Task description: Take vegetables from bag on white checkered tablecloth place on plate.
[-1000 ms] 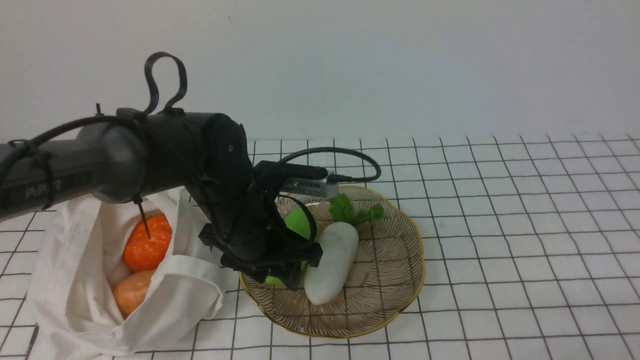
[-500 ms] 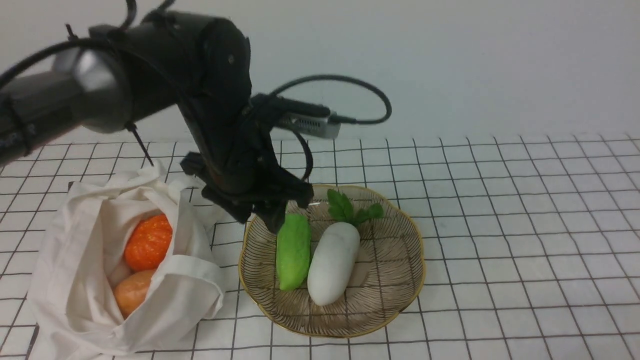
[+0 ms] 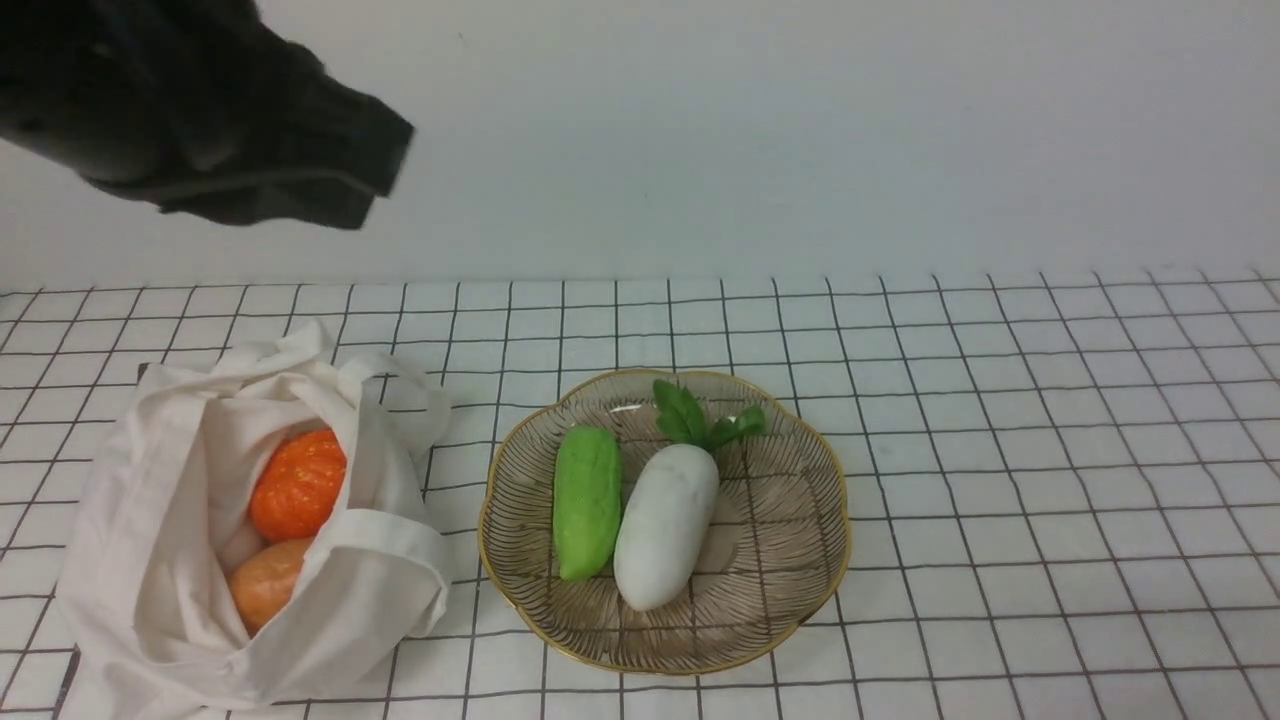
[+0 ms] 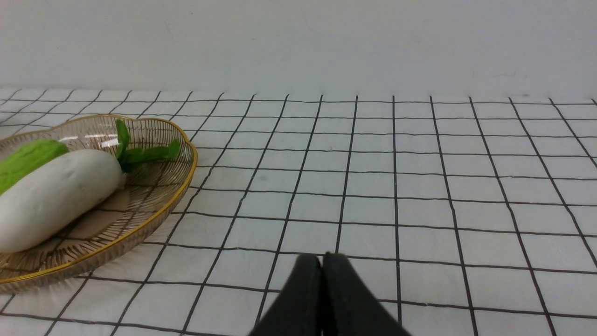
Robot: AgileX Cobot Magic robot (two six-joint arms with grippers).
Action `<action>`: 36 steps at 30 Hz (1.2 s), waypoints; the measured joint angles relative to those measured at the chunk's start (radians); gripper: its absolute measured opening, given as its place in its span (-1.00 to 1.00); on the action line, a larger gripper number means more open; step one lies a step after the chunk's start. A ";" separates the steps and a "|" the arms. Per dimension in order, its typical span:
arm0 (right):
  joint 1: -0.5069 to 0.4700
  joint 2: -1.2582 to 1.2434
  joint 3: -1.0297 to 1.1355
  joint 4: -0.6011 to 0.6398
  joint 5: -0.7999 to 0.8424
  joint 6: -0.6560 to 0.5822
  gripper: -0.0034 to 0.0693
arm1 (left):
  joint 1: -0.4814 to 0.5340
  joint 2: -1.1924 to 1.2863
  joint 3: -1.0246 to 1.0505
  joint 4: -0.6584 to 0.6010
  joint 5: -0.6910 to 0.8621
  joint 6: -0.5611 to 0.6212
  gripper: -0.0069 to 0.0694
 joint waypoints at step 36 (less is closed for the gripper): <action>0.000 0.000 0.000 0.000 0.000 0.000 -0.94 | -0.001 -0.932 0.864 0.042 -0.431 -0.036 -0.84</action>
